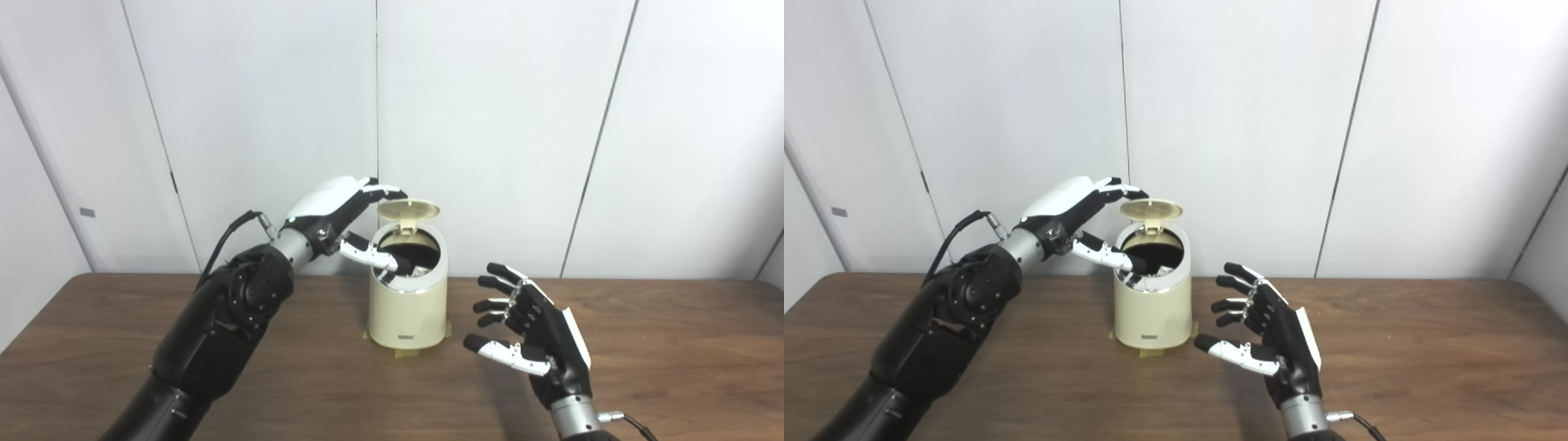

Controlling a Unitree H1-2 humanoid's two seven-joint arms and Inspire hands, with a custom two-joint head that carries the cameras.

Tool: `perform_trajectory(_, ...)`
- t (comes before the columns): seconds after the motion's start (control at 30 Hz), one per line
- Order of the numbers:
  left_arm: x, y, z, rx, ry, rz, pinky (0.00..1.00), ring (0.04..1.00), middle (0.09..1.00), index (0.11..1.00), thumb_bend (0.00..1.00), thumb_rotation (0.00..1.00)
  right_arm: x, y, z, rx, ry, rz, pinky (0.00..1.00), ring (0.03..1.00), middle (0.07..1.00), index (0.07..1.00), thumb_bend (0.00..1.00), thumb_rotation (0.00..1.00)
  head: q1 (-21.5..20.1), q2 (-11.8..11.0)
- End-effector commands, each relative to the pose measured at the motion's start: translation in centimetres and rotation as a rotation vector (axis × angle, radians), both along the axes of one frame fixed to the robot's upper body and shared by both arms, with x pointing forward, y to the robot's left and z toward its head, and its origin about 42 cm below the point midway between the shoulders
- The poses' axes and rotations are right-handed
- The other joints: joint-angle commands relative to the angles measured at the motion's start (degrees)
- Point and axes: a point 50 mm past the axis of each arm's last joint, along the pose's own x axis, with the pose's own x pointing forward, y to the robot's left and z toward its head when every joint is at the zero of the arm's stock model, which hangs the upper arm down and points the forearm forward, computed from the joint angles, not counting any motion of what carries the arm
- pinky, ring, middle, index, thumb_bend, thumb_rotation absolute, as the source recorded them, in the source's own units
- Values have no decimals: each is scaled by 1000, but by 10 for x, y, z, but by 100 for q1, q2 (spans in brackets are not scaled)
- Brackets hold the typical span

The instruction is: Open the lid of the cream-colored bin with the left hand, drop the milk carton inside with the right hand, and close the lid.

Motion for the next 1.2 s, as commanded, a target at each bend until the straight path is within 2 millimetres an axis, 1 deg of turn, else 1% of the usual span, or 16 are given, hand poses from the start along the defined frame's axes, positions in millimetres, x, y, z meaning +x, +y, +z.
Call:
perform_trajectory(0.0, -2, 1, 31, 9, -97, -17, 1000, 1000, 888, 844, 931, 394, 6, 7, 20, 8, -69, 11, 491, 593, 740, 758, 777, 113, -11, 13)
perform_trajectory(0.17, -5, 3, 30, 12, -94, -40, 1000, 1000, 881, 838, 928, 378, 7, 8, 21, 16, -67, 17, 491, 593, 738, 757, 785, 124, -25, 20)
perform_trajectory(0.27, -6, 3, 27, 23, -93, -62, 1000, 1000, 872, 838, 938, 400, 7, 9, 22, 21, -62, 15, 479, 592, 744, 761, 797, 137, -37, 23)
perform_trajectory(0.4, -10, 2, 22, 41, -96, -96, 1000, 1000, 872, 850, 933, 433, 7, 10, 23, 21, -64, 13, 486, 591, 743, 759, 790, 116, -61, 40)
perform_trajectory(0.43, -12, 2, 20, 44, -99, -104, 1000, 1000, 870, 848, 935, 422, 7, 10, 23, 16, -62, 10, 489, 592, 744, 759, 790, 115, -61, 40)
perform_trajectory(0.67, -17, -7, 10, 88, -121, -130, 1000, 1000, 850, 846, 941, 431, 7, 11, 23, 24, -52, 2, 487, 591, 741, 757, 782, 104, -80, 57)
perform_trajectory(0.8, -20, -11, 6, 108, -128, -136, 1000, 1000, 852, 849, 949, 470, 6, 11, 24, 7, -65, -9, 481, 588, 736, 757, 782, 124, -113, 83)
perform_trajectory(0.87, -22, -13, 3, 119, -139, -144, 1000, 1000, 848, 846, 941, 446, 6, 12, 24, 5, -67, -13, 481, 585, 730, 756, 777, 117, -121, 87)
perform_trajectory(0.93, -24, -14, 0, 125, -149, -151, 1000, 1000, 841, 839, 937, 390, 6, 13, 24, 8, -66, -14, 484, 585, 724, 752, 772, 100, -127, 94)
perform_trajectory(1.07, -29, -14, -7, 150, -152, -161, 1000, 1000, 840, 841, 940, 382, 6, 15, 24, 31, -56, -3, 488, 585, 728, 745, 777, 84, -147, 115)
perform_trajectory(1.13, -30, -14, -11, 178, -166, -164, 1000, 1000, 830, 845, 936, 370, 6, 15, 25, 22, -55, -8, 487, 586, 731, 746, 778, 101, -147, 115)
perform_trajectory(1.17, -31, -14, -13, 224, -183, -164, 1000, 1000, 828, 846, 935, 367, 6, 15, 25, 24, -56, -8, 487, 587, 731, 746, 777, 103, -147, 115)
